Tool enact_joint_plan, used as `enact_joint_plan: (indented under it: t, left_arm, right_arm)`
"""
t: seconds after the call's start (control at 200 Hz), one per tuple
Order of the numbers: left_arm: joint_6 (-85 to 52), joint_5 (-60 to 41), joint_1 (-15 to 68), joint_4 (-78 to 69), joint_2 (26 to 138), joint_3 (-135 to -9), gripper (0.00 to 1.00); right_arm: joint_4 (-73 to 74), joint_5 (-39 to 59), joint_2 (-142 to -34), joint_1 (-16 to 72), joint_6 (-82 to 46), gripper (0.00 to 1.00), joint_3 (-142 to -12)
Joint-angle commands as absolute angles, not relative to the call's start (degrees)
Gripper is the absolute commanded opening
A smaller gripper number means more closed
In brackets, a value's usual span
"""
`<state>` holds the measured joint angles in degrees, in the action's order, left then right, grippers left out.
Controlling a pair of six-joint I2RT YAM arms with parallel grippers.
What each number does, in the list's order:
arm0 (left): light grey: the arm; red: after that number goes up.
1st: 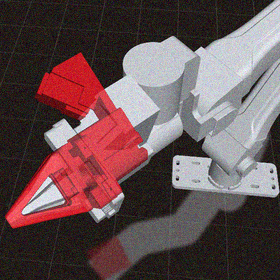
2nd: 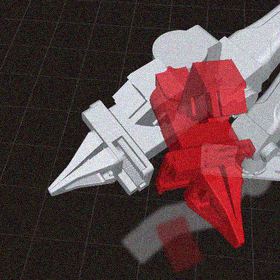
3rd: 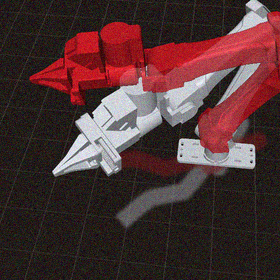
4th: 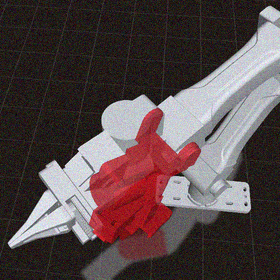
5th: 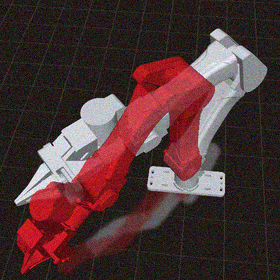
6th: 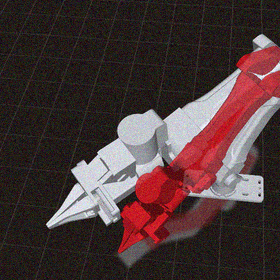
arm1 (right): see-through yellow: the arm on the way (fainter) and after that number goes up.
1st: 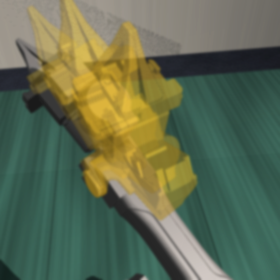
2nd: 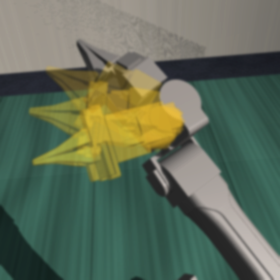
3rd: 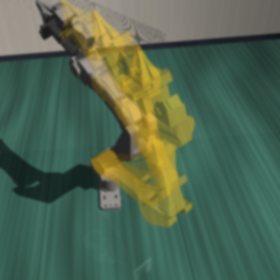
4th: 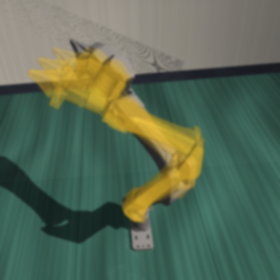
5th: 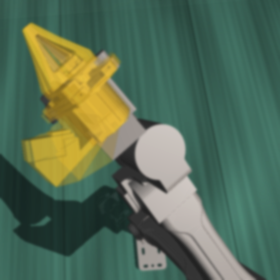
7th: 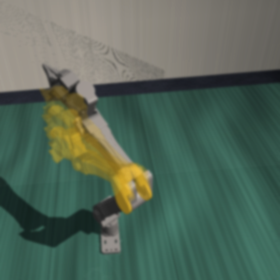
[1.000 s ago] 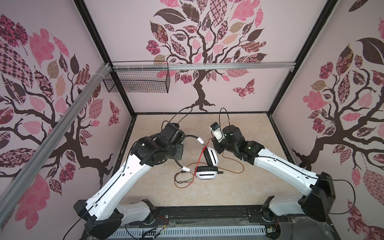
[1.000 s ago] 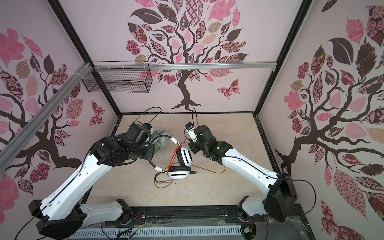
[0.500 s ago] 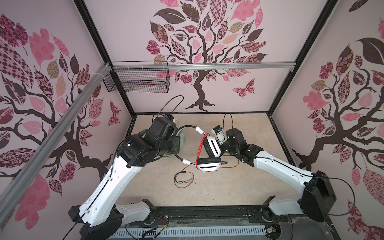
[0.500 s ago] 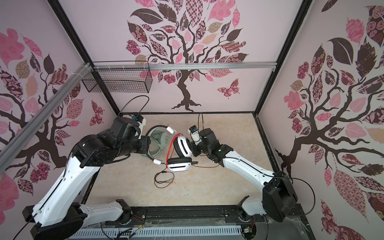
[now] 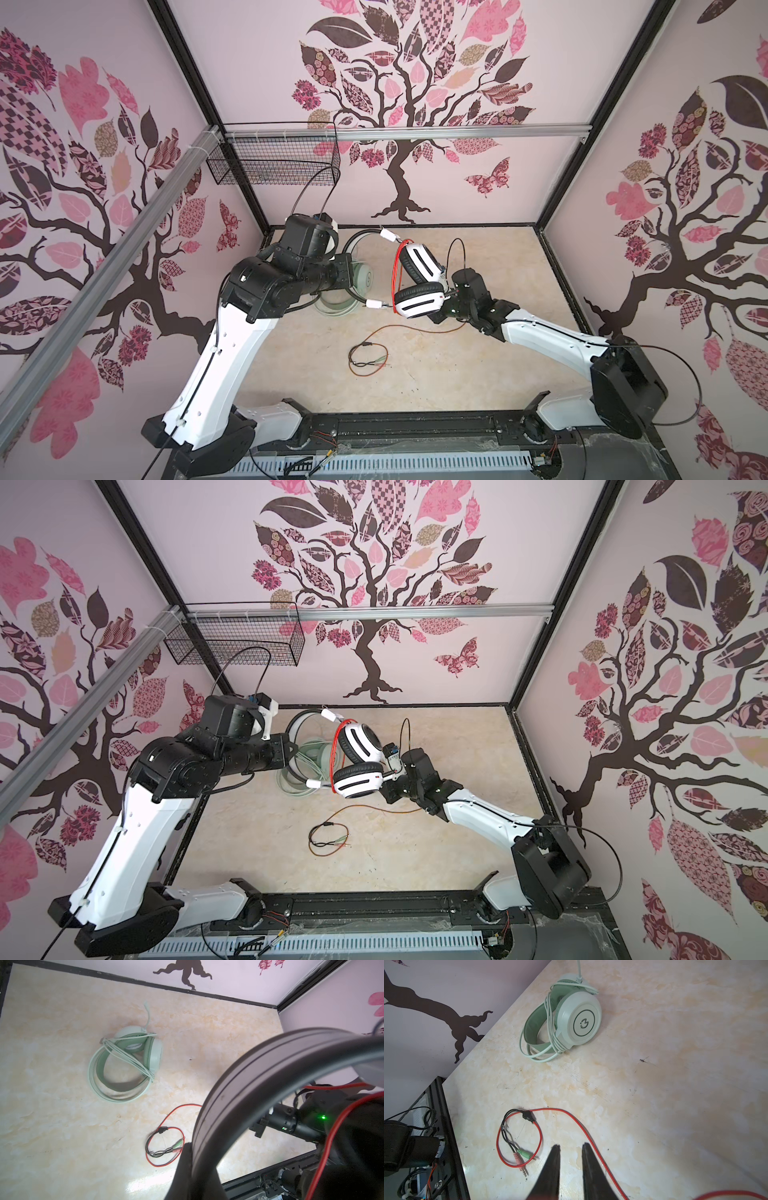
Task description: Wrap the headphones
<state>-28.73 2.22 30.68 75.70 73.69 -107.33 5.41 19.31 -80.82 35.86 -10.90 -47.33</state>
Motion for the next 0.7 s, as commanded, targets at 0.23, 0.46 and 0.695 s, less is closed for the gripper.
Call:
enact_joint_plan:
  t: [0.23,0.46,0.695]
  left_arm:
    - [-30.76,2.85,29.83,73.58,76.41,-117.83,0.0]
    - [-31.37,2.92,28.85,73.4,77.91,-117.73,0.0]
    - [-31.2,2.5,28.62,73.39,78.57,-118.48,0.0]
  right_arm:
    - [7.23,24.53,-81.19,35.76,-10.68,0.34,-45.38]
    - [5.94,26.91,-67.23,35.68,-10.59,0.48,-37.95]
    - [10.63,33.9,-56.63,25.65,-18.65,0.55,-31.1]
